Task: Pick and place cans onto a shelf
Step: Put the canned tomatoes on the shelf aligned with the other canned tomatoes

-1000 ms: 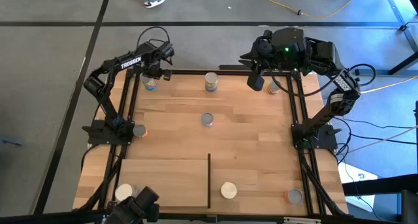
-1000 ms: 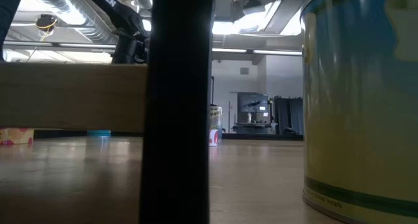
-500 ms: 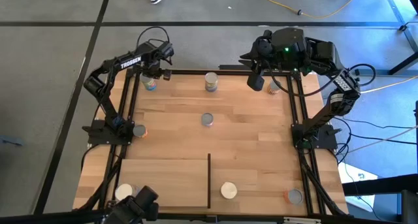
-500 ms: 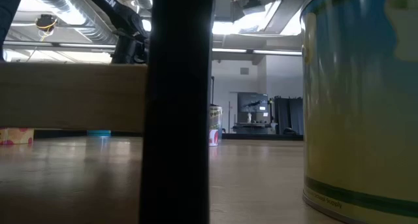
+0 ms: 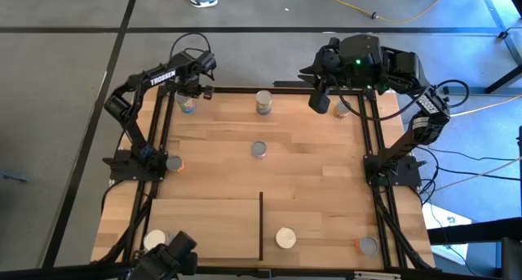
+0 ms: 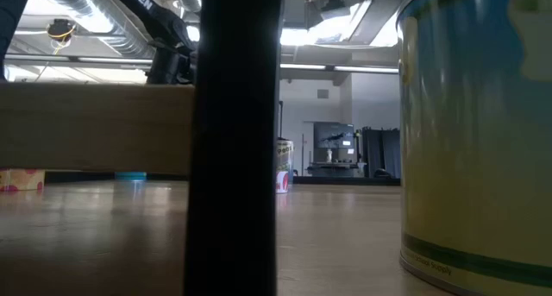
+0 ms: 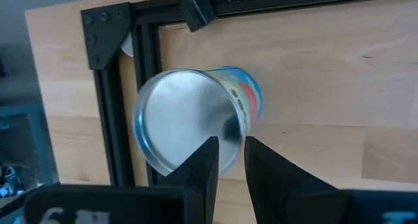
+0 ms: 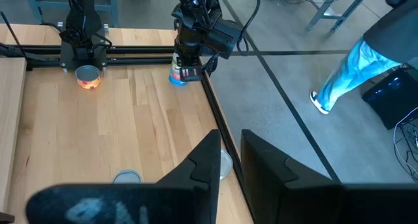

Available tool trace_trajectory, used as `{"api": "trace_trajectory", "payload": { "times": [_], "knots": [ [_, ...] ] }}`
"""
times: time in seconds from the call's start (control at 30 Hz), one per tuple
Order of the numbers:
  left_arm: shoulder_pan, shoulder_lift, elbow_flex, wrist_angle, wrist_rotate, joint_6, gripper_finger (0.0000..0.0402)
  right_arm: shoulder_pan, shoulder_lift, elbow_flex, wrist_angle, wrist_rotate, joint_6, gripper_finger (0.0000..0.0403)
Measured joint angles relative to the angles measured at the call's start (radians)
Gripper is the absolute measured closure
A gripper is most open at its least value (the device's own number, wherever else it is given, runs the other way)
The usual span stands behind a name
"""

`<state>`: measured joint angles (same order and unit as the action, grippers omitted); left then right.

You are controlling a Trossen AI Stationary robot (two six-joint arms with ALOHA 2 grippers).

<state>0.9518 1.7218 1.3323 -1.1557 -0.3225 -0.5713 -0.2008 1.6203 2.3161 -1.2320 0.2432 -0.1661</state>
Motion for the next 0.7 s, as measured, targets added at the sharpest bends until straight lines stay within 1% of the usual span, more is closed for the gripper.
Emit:
{"api": "trace_trajectory", "payload": {
  "times": [0.17,0.4,0.57,0.7],
  "knots": [
    [0.011,0.000,-0.010,0.020,0.043,0.000,0.0335,0.000,0.000,0.000,0.000,0.000,0.000,0.0340],
    [0.023,-0.005,-0.064,0.042,0.033,0.000,0.0335,0.000,0.000,0.000,0.000,0.000,-0.004,0.0340],
    [0.022,-0.004,-0.066,0.046,0.020,0.023,0.0335,0.000,0.000,0.000,0.000,0.000,-0.004,0.0340],
    [0.023,-0.003,-0.067,0.045,0.035,0.058,0.0339,0.000,0.000,0.000,0.000,0.000,-0.004,0.0340]
  ]
}}
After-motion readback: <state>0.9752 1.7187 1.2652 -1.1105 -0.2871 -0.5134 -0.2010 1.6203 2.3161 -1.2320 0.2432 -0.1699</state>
